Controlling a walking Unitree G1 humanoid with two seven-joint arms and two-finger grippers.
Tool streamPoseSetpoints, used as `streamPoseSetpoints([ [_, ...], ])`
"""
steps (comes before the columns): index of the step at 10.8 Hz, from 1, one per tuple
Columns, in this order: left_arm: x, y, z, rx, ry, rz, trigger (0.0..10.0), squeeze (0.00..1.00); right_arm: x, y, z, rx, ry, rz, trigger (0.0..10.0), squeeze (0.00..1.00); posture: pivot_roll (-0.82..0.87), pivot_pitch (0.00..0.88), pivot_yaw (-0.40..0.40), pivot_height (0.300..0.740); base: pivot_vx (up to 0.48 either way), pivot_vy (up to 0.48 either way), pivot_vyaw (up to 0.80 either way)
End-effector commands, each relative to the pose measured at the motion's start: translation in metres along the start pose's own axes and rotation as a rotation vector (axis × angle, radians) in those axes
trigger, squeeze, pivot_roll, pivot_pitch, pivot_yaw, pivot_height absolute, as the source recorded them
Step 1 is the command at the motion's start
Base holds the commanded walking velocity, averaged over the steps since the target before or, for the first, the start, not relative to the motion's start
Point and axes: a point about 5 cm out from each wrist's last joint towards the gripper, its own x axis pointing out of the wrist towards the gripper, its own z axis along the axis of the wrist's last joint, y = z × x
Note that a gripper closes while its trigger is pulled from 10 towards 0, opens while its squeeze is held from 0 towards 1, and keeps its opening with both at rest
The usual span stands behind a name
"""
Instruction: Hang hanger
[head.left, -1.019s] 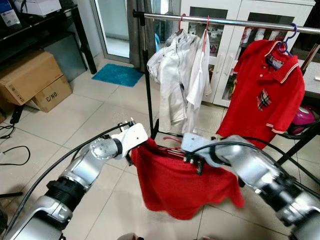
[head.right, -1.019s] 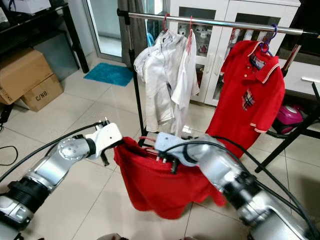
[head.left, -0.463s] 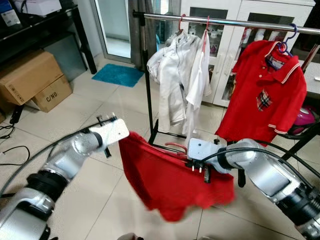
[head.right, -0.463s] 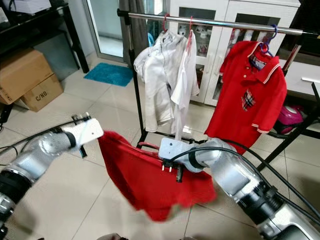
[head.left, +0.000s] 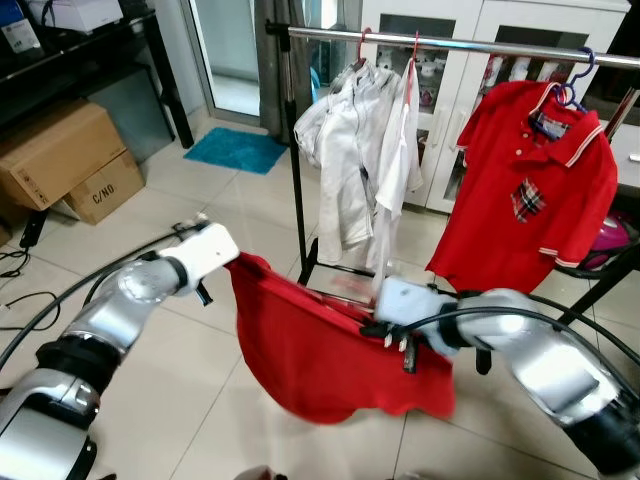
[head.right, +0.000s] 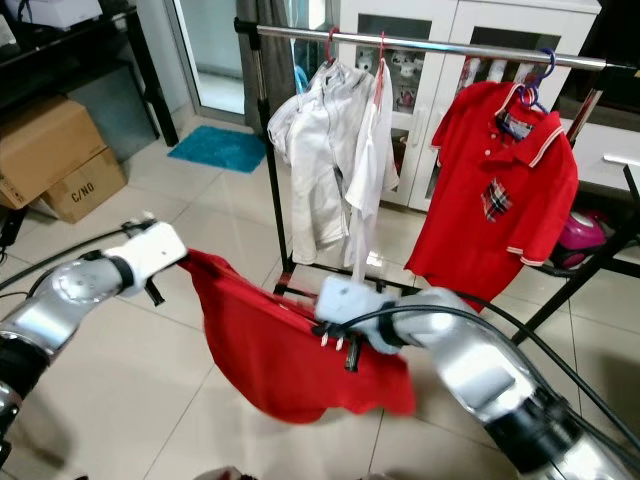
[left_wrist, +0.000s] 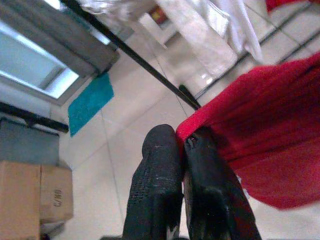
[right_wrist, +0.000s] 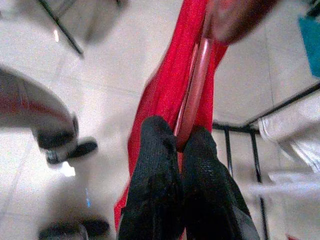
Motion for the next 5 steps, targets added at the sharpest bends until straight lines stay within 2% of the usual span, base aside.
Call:
streamPoseSetpoints([
  [1,-0.061,0.071,-0.073,-0.257,0.277,0.427,0.0,0.00,-0.021,0.005,-0.045,0.164,0.103,0.025,0.0,0.00,-0.05,0.000,0.054,0.740,0.000,0.000,0.00],
  [2,-0.057,0.052,-0.084,-0.414,0.249,0.420,0.0,0.00,-0.022,0.008,-0.030,0.158,-0.027,0.056,0.0,0.00,-0.05,0.000,0.053,0.740,0.000,0.000,0.00],
  [3,-0.051,0.039,-0.086,-0.466,0.216,0.380,0.0,0.00,-0.022,0.009,-0.024,0.174,-0.090,0.061,0.0,0.00,-0.05,0.000,0.051,0.740,0.000,0.000,0.00],
  [4,-0.040,0.022,-0.081,-0.654,0.118,0.345,0.0,0.00,-0.022,0.011,-0.015,0.211,-0.167,0.070,0.0,0.00,-0.05,0.000,0.050,0.740,0.000,0.000,0.00],
  [5,-0.034,0.015,-0.074,-0.749,0.050,0.318,0.0,0.00,-0.022,0.011,-0.013,0.222,-0.195,0.073,0.0,0.00,-0.05,0.000,0.047,0.740,0.000,0.000,0.00],
])
